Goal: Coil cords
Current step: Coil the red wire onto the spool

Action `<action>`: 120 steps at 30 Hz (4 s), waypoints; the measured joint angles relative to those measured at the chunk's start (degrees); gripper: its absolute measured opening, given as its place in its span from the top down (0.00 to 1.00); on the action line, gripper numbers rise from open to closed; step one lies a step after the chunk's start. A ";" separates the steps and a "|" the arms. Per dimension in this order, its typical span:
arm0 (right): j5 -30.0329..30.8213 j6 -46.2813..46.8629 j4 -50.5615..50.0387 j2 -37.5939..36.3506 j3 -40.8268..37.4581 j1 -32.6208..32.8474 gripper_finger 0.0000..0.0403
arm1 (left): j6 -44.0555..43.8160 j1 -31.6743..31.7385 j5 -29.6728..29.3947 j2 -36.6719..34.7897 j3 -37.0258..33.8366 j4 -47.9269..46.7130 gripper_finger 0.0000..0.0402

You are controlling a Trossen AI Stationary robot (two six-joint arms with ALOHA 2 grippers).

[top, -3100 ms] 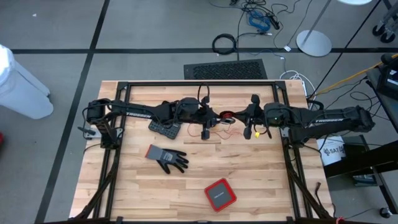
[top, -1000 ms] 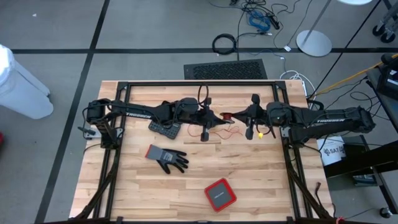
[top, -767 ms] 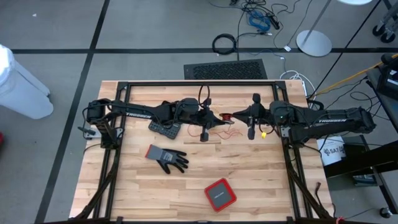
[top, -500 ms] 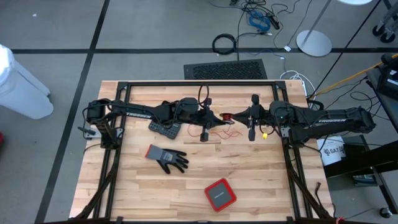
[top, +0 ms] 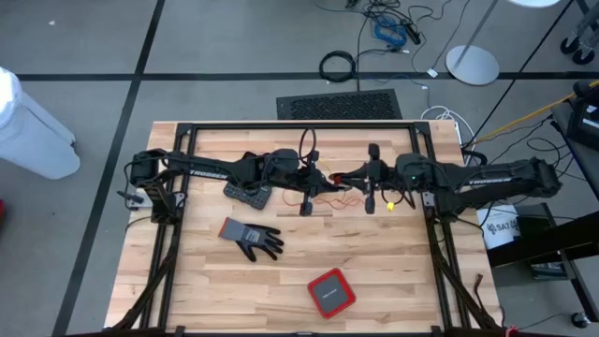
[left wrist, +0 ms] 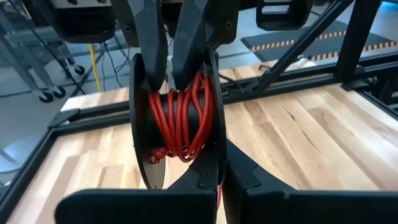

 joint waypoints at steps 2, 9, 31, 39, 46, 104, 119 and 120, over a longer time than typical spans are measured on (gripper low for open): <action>-0.02 0.02 0.19 0.78 0.00 0.00 0.92 | 0.04 -0.02 0.02 0.02 -0.02 -0.36 1.00; 0.18 0.00 0.75 1.42 0.02 -0.42 0.99 | 0.20 -0.09 0.26 0.04 0.00 -0.24 1.00; 2.56 -0.52 -1.37 0.32 -0.04 -0.90 1.00 | 0.17 -0.09 0.15 -0.07 0.26 -4.70 0.76; 2.53 -0.68 -1.55 -4.35 -0.04 -0.87 1.00 | -1.51 2.07 -2.51 -0.29 0.26 -8.88 0.55; 2.25 1.06 -6.79 -5.68 -0.02 -0.90 1.00 | -1.53 2.64 -3.70 -0.29 0.26 -9.77 0.54; 1.58 29.42 26.80 4.38 -29.95 -2.23 0.79 | -28.10 2.45 0.35 12.18 0.14 -16.88 0.53; -1.16 35.95 26.76 12.28 -29.86 -4.24 0.79 | -39.43 8.04 3.91 12.75 -9.59 3.30 0.53; -1.16 36.35 26.77 12.91 -29.86 -4.82 0.79 | -39.98 8.16 4.55 12.76 -9.59 3.42 0.53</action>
